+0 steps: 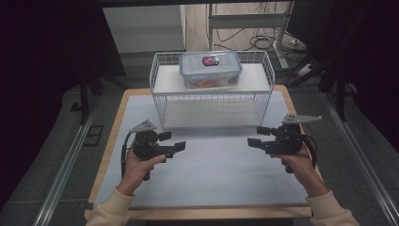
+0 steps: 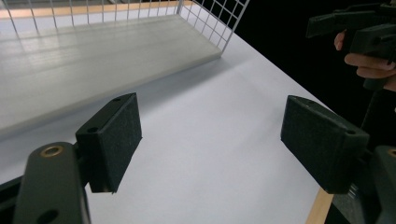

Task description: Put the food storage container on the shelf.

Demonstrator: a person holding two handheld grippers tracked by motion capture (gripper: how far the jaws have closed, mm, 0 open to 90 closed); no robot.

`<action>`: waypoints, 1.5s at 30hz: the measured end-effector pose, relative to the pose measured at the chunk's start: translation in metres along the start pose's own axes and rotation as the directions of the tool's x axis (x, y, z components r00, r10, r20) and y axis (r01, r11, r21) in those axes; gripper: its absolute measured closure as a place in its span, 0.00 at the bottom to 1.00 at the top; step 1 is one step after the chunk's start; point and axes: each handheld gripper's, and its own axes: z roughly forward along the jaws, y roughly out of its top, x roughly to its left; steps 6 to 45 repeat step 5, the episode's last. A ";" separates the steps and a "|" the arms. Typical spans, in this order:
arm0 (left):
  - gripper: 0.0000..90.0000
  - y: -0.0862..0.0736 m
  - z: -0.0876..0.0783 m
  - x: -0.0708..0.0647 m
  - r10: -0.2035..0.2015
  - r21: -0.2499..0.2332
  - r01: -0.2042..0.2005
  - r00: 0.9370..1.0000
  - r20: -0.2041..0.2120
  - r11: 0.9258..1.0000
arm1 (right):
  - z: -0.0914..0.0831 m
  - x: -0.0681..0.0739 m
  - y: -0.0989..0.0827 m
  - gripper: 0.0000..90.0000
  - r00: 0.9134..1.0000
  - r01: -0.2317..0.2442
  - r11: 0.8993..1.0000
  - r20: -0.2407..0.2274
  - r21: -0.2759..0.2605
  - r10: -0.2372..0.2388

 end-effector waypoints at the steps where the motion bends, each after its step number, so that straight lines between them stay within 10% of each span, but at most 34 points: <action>1: 0.22 -0.003 0.000 0.000 0.000 0.006 0.000 1.000 0.000 1.000 | 0.000 0.001 -0.001 0.25 1.000 0.007 1.000 0.005 -0.001 -0.007; 45: 0.22 -0.005 0.001 0.000 -0.004 0.010 0.004 1.000 0.002 1.000 | -0.001 0.002 -0.005 0.23 1.000 0.018 1.000 0.021 -0.005 -0.017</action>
